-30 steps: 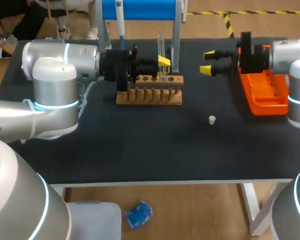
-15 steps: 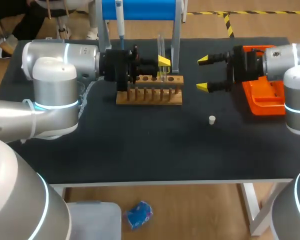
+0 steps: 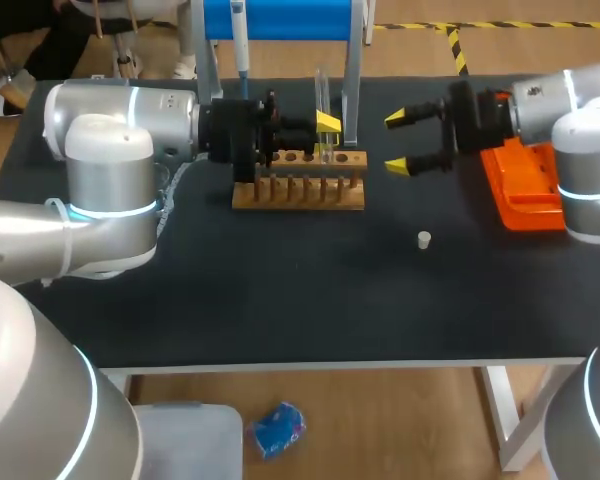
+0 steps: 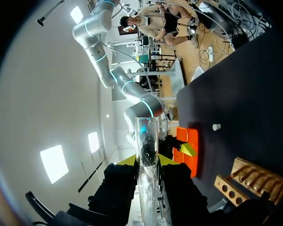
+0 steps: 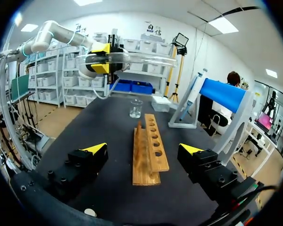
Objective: Invert the test tube, pick up the pipette, mount the tip to pipette, aspirate from beaker and dispense into the tube, eject the tip, return the pipette, and cap with the stopper.
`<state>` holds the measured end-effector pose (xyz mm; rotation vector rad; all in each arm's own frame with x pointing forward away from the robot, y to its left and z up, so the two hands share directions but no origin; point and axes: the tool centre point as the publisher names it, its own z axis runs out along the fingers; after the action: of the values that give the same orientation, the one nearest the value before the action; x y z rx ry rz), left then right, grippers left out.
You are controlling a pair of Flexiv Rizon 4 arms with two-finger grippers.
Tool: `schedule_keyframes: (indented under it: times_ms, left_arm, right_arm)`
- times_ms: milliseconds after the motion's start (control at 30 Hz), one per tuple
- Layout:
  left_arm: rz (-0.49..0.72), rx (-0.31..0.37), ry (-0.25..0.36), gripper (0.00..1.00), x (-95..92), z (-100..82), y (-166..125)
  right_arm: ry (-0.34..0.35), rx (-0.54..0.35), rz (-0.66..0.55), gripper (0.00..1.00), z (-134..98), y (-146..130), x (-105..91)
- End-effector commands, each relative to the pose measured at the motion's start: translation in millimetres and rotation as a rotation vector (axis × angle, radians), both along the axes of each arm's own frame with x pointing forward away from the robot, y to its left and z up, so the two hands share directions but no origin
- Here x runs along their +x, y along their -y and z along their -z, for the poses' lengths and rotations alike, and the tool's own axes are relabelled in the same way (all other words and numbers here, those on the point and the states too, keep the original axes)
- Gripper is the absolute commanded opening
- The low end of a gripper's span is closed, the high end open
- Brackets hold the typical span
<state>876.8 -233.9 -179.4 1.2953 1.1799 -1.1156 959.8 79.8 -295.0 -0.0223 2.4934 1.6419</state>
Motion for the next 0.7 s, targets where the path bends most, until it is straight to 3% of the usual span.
schedule_keyframes:
  times_ms: [33, 533, 633, 700]
  left_arm:
    - [0.002, 0.001, 0.001, 0.00, 0.2, -0.4, -0.2]
    - [0.002, 0.001, 0.001, 0.00, 0.2, -0.4, -0.2]
    - [-0.006, 0.049, -0.089, 0.00, 3.9, -8.9, -2.3]
    - [-0.010, 0.087, -0.196, 0.00, 12.5, -22.4, -4.2]
  right_arm:
    - [-0.016, 0.004, 0.003, 1.00, 1.6, -3.5, 6.5]
    - [-0.016, 0.009, -0.006, 1.00, 1.5, -3.9, 6.5]
    - [-0.016, 0.009, -0.006, 1.00, 1.5, -3.9, 6.5]
    - [-0.016, 0.009, -0.006, 1.00, 1.5, -3.9, 6.5]
